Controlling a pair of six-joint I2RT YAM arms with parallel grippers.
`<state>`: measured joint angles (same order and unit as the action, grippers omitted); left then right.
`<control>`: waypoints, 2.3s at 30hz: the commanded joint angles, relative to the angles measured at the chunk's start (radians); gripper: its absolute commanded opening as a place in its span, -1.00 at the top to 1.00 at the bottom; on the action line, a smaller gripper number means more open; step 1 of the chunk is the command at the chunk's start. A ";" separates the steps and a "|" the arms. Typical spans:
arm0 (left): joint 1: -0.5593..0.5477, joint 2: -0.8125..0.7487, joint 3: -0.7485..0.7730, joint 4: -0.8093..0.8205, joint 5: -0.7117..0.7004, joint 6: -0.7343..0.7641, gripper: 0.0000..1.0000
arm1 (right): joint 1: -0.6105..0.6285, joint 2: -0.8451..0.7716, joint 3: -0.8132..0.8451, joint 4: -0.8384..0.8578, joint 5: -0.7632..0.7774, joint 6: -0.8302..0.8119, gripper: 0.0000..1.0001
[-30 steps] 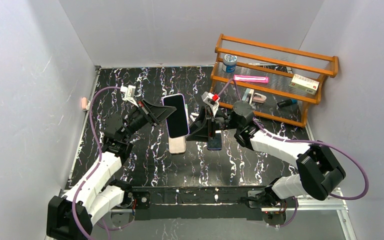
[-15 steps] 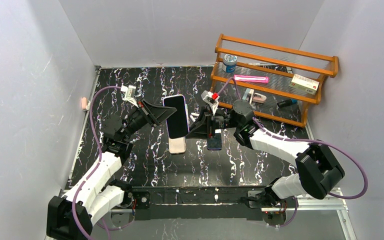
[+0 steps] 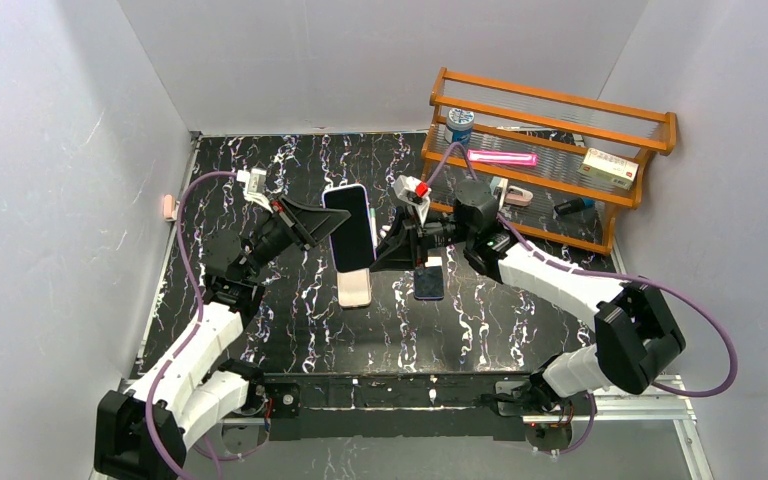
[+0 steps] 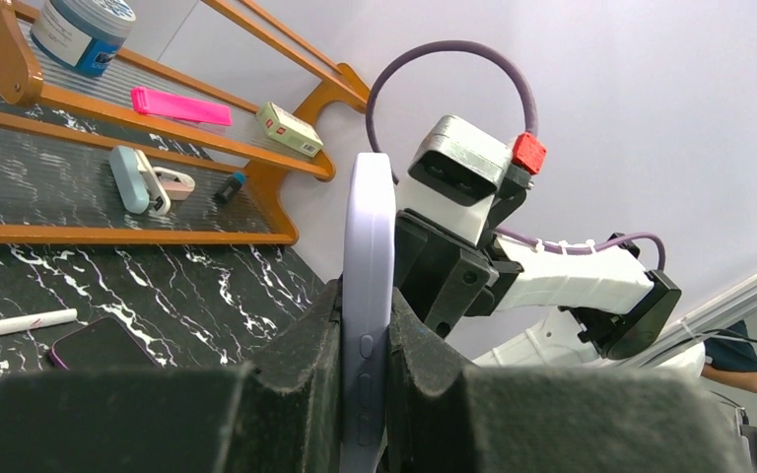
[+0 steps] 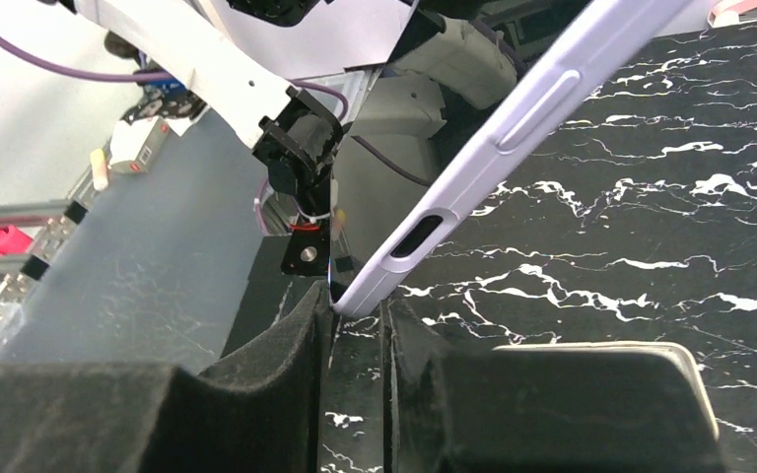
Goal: Take the phone out of the phone case
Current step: Remove the phone case from the phone.
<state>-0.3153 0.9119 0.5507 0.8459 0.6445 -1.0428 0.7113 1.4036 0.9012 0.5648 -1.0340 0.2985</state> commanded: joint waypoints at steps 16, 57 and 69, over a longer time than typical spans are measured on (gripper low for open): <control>-0.061 0.082 0.031 0.022 0.051 -0.159 1.00 | 0.025 0.040 0.251 -0.292 -0.001 -0.545 0.97; -0.108 0.041 -0.060 0.012 -0.330 0.034 1.00 | 0.027 -0.206 -0.133 -0.136 0.537 -0.011 -0.42; -0.108 0.004 -0.073 0.016 -0.401 0.031 1.00 | 0.027 -0.205 -0.256 0.167 0.455 0.518 -0.37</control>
<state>-0.4194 0.9764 0.4736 0.7921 0.2832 -1.0058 0.7395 1.1694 0.6575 0.5262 -0.5388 0.5846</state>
